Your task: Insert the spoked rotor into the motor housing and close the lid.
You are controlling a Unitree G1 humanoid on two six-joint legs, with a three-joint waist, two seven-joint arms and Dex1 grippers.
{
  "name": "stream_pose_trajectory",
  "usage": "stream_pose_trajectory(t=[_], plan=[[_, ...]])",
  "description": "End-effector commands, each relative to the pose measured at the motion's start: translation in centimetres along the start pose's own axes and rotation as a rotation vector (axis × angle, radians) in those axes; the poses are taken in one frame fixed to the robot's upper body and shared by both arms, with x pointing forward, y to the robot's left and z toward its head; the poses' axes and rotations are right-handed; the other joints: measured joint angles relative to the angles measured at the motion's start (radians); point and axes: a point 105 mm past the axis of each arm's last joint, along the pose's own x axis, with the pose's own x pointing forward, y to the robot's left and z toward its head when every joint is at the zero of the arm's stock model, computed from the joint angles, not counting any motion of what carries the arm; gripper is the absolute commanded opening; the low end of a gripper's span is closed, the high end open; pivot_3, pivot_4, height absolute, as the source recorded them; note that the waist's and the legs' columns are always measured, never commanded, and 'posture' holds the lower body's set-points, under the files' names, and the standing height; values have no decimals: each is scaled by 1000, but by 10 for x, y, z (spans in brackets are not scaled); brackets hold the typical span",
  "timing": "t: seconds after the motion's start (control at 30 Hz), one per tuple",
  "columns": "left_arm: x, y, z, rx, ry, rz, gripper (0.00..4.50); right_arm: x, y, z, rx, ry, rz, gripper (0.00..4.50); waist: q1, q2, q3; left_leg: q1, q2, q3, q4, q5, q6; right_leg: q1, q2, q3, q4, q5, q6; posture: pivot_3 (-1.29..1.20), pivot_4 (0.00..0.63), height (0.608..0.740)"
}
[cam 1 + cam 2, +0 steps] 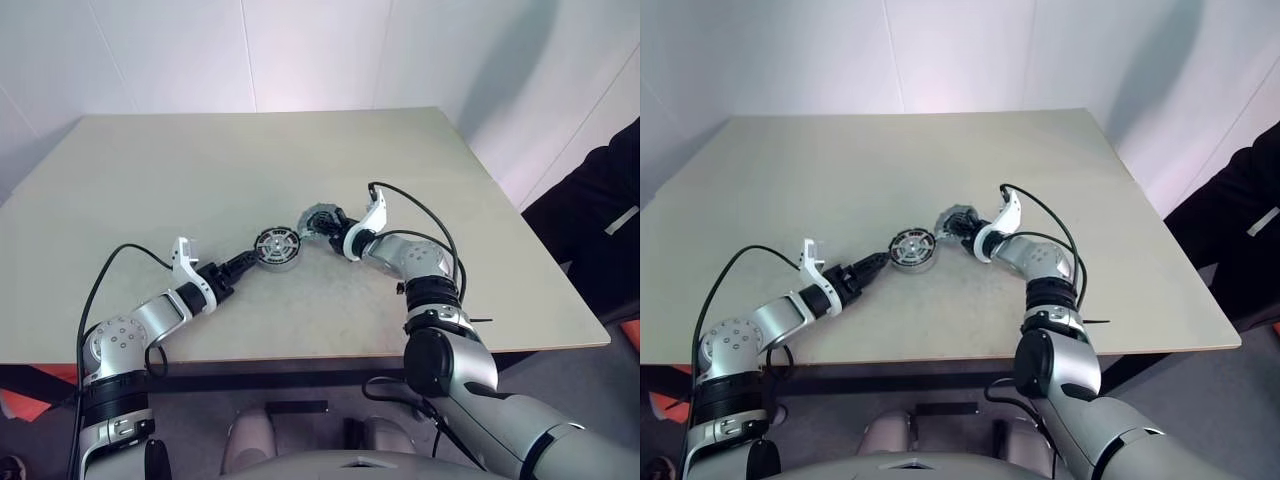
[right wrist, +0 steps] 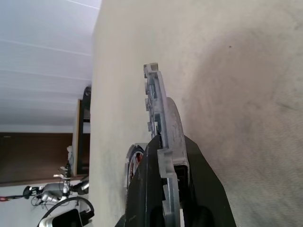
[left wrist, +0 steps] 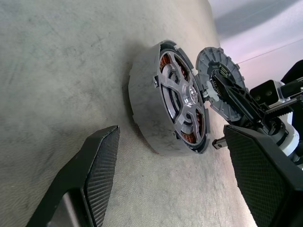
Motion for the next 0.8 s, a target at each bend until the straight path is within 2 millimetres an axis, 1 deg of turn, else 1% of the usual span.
stream_pose_trajectory(t=[0.03,0.13,0.2,0.23,0.37,0.5,0.53,0.63,0.67,0.7,0.8], plan=[[-2,-10,8,35,-27,-31,3709,0,21,14,-21,-45,69,1396,0,0,0,0,0,0,0,0,0,0,0,0,0,0,0,0,0,740],[-2,-10,8,35,-27,-30,3709,1,18,15,-15,-48,46,2394,0,0,0,0,0,0,0,0,0,0,0,0,0,0,0,0,0,740],[-2,-10,8,35,-27,-29,3709,1,18,15,-12,-47,41,3148,0,0,0,0,0,0,0,0,0,0,0,0,0,0,0,0,0,740],[-2,-9,8,36,-26,-29,3709,1,18,15,-14,-45,43,3427,0,0,0,0,0,0,0,0,0,0,0,0,0,0,0,0,0,740],[-2,-9,8,36,-26,-28,3709,2,20,15,-13,-49,54,3427,0,0,0,0,0,0,1,0,0,0,0,0,0,0,0,0,0,740],[-2,-9,8,37,-26,-26,3709,2,17,15,-9,-52,34,3427,0,0,0,0,0,0,1,0,0,0,0,0,0,0,0,0,0,740],[-2,-9,8,37,-26,-26,3709,2,19,15,-7,-50,55,3427,0,0,0,0,0,0,1,0,0,0,0,0,0,0,0,0,0,740],[-2,-8,8,38,-26,-25,3709,1,25,13,-17,-42,92,4017,0,0,0,0,0,0,1,0,0,0,0,0,0,0,0,0,0,740],[-1,-8,8,38,-26,-25,3709,1,25,13,-17,-42,92,4339,0,0,0,0,0,0,1,0,0,0,0,0,0,0,0,0,0,740],[-2,-8,8,38,-26,-25,3709,1,25,14,-23,-47,85,4459,0,0,0,0,0,0,1,0,0,0,0,0,0,0,0,0,0,740],[-2,-8,8,37,-25,-25,3709,2,26,15,-34,-55,84,4459,0,0,0,0,0,0,1,0,0,0,0,0,0,0,-1,0,0,740]])
